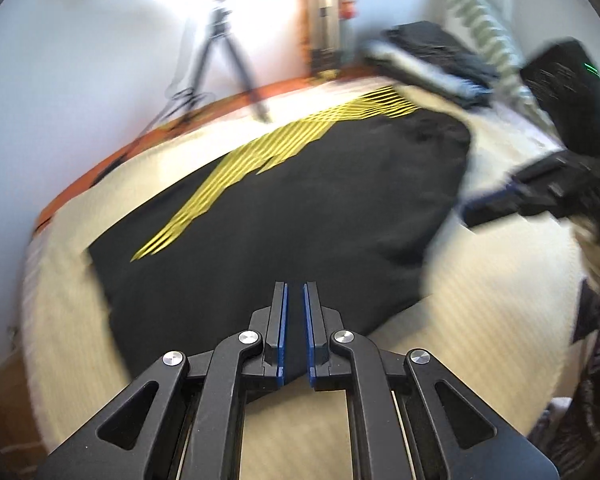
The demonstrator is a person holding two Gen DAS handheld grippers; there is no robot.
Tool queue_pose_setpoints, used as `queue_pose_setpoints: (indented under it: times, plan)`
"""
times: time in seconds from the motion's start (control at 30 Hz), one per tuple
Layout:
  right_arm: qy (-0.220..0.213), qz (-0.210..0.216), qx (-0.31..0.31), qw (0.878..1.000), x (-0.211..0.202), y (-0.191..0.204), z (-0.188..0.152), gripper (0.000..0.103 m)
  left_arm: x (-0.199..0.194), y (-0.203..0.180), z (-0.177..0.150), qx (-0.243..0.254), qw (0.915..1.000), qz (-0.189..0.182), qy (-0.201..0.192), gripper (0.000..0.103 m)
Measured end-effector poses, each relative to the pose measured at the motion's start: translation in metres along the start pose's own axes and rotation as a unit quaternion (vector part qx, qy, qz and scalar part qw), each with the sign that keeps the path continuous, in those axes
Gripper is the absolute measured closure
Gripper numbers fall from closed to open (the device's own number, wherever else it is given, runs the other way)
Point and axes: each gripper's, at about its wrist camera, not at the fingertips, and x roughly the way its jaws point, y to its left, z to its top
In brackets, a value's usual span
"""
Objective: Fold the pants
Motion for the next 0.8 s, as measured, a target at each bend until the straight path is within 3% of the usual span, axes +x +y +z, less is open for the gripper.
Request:
queue_pose_setpoints:
  times: [0.07, 0.2, 0.37, 0.47, 0.6, 0.67, 0.73, 0.8]
  plan:
    - [-0.038, -0.023, 0.033, 0.998, -0.021, -0.026, 0.006, 0.068, 0.008, -0.019, 0.012, 0.01, 0.9995, -0.03, -0.005, 0.097]
    - [-0.069, -0.086, 0.037, 0.993, -0.032, -0.057, 0.018, 0.067, 0.032, -0.045, 0.026, 0.032, 0.998, -0.053, 0.003, 0.097]
    - [-0.05, -0.132, 0.063, 0.988, -0.026, -0.11, 0.029, 0.067, 0.065, -0.059, 0.015, 0.056, 0.9955, -0.052, 0.056, 0.097]
    - [-0.042, -0.149, 0.064, 0.986, -0.025, -0.122, 0.027, 0.067, 0.065, -0.053, 0.008, 0.036, 0.9958, -0.065, 0.053, 0.097]
    - [-0.019, -0.12, 0.076, 0.99, -0.03, -0.132, 0.025, 0.067, 0.058, -0.057, 0.007, 0.051, 0.996, -0.048, 0.055, 0.096]
    - [-0.03, -0.11, 0.071, 0.991, -0.05, -0.132, 0.026, 0.067, 0.051, -0.059, 0.01, 0.053, 0.9967, -0.038, 0.048, 0.092]
    - [-0.047, -0.129, 0.049, 0.989, -0.069, -0.129, 0.032, 0.066, 0.039, -0.064, 0.016, 0.048, 0.9976, -0.038, 0.034, 0.078]
    - [-0.062, -0.129, 0.041, 0.989, -0.088, -0.131, 0.038, 0.057, 0.028, -0.073, 0.024, 0.047, 0.9981, -0.038, 0.012, 0.068]
